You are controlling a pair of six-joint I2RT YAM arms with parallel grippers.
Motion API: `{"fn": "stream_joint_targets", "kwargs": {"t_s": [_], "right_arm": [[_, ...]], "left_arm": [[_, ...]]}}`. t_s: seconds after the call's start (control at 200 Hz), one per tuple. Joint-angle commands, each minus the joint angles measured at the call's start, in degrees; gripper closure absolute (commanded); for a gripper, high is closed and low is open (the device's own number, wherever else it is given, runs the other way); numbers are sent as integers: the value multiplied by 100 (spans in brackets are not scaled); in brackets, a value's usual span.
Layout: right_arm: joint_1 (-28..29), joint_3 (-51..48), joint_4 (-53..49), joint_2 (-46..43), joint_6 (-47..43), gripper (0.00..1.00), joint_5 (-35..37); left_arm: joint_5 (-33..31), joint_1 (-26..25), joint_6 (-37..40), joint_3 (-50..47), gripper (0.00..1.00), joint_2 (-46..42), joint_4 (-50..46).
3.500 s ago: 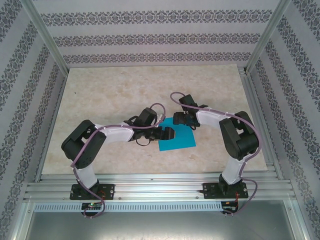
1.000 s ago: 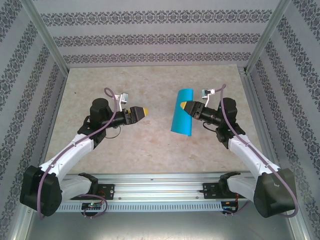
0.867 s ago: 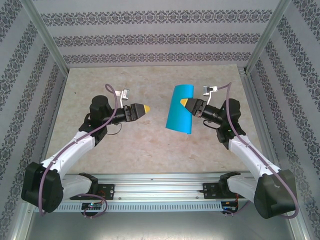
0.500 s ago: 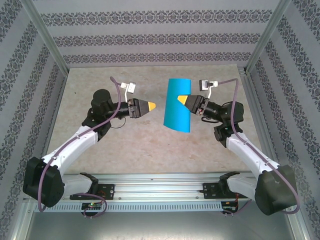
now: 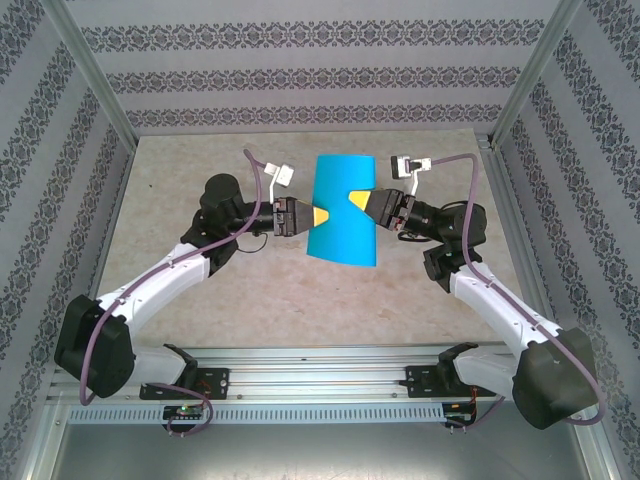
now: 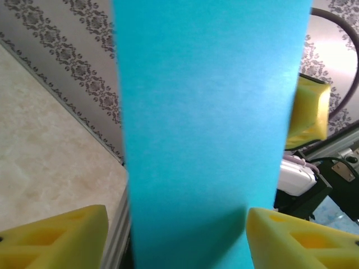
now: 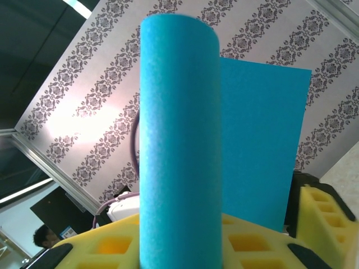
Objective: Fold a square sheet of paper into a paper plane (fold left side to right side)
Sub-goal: Place a square sheet of paper at the center of the table.
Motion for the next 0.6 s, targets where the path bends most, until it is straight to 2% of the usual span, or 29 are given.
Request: {"fn": "stream_joint_targets", "kwargs": {"t_s": [0.0, 0.1, 0.19, 0.285, 0.325, 0.445, 0.535, 0.595], "right_arm": [[-123, -6, 193, 1, -34, 72, -34], [-318, -141, 78, -75, -71, 72, -72], [-542, -262, -222, -182, -198, 71, -121], [-735, -388, -803, -344, -536, 66, -134], [-804, -411, -1189, -437, -823, 61, -128], [-1021, -297, -3556, -792, -2081, 42, 180], [-1097, 78, -6013, -1027, -3604, 31, 1098], [-1111, 281, -7175, -1046, -4280, 27, 1811]], "left_arm": [[136, -66, 162, 271, 55, -104, 111], [72, -68, 231, 205, 74, -130, -36], [-64, -68, 431, 111, 88, -167, -332], [-268, -70, 699, -12, 98, -228, -705], [-377, -70, 829, -63, 100, -242, -920], [-810, -66, 1324, -184, 100, -255, -1872], [-1241, -60, 1655, -357, 100, -164, -2606], [-1455, -59, 1695, -573, 100, -44, -2820]]}}
